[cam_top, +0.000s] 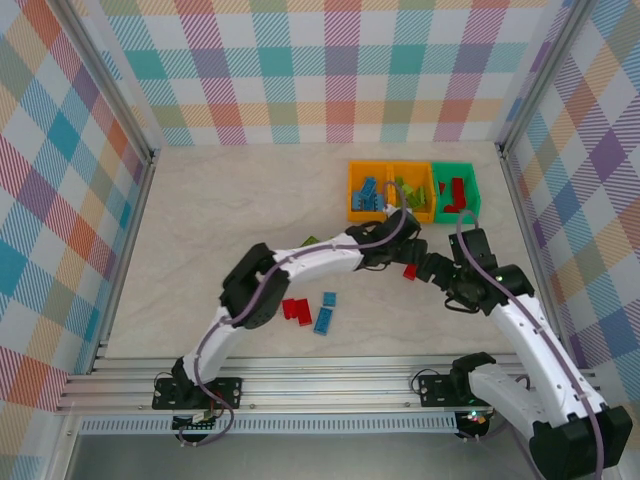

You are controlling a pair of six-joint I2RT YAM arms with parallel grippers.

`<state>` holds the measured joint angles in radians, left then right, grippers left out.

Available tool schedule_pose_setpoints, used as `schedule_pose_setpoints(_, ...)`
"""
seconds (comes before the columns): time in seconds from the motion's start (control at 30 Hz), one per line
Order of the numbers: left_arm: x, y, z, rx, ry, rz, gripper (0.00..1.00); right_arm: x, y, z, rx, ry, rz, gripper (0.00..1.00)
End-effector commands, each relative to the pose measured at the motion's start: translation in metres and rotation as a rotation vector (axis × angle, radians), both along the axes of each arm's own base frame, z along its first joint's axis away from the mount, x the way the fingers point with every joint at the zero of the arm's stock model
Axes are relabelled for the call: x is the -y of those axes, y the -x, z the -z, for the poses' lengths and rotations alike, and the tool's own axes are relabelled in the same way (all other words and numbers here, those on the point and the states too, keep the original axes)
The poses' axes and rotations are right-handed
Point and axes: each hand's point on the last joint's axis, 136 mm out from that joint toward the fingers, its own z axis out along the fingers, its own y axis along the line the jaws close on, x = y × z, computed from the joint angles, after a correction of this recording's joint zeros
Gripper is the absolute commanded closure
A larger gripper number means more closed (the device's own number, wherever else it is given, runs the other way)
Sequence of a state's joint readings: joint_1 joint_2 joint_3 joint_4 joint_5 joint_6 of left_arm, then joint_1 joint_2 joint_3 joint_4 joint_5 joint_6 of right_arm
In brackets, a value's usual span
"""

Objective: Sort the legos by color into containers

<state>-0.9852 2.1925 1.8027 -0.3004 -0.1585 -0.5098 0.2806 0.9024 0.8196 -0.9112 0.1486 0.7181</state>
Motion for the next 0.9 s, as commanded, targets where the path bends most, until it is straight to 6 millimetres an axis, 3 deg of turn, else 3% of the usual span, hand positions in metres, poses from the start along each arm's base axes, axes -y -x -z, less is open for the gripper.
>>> schedule_pose_setpoints(0.0,-0.053,-0.012,-0.120,0.220,0.111,-0.072,0.15,0.000,-0.008,0.016,-0.039,0.014,0.012,0.07)
schedule_pose_setpoints(0.13,-0.104,0.029,-0.163,0.339,0.118,0.032,0.11,-0.013,-0.034,0.043,-0.126,0.022,-0.033,0.06)
schedule_pose_setpoints(0.23,-0.139,0.074,-0.172,0.414,0.078,0.188,0.08,-0.024,-0.062,0.064,-0.159,0.019,-0.048,0.06)
schedule_pose_setpoints(0.37,-0.183,0.128,-0.157,0.462,-0.010,0.371,0.02,-0.034,-0.098,0.088,-0.193,0.032,-0.055,0.10)
schedule_pose_setpoints(0.4,-0.194,0.145,-0.143,0.435,-0.046,0.439,0.01,-0.037,-0.105,0.094,-0.185,0.022,-0.053,0.12)
schedule_pose_setpoints(0.53,-0.219,0.193,-0.121,0.412,-0.065,0.625,0.00,-0.038,-0.118,0.113,-0.214,0.032,-0.022,0.21)
schedule_pose_setpoints(0.7,-0.236,0.214,-0.121,0.476,-0.001,0.655,0.00,-0.035,-0.113,0.130,-0.266,0.046,0.005,0.50)
schedule_pose_setpoints(0.8,-0.237,0.222,-0.125,0.519,0.019,0.696,0.00,-0.028,-0.111,0.121,-0.241,0.065,0.023,0.63)
schedule_pose_setpoints(0.87,-0.236,0.224,-0.126,0.534,0.018,0.713,0.00,-0.023,-0.114,0.105,-0.207,0.059,0.029,0.65)
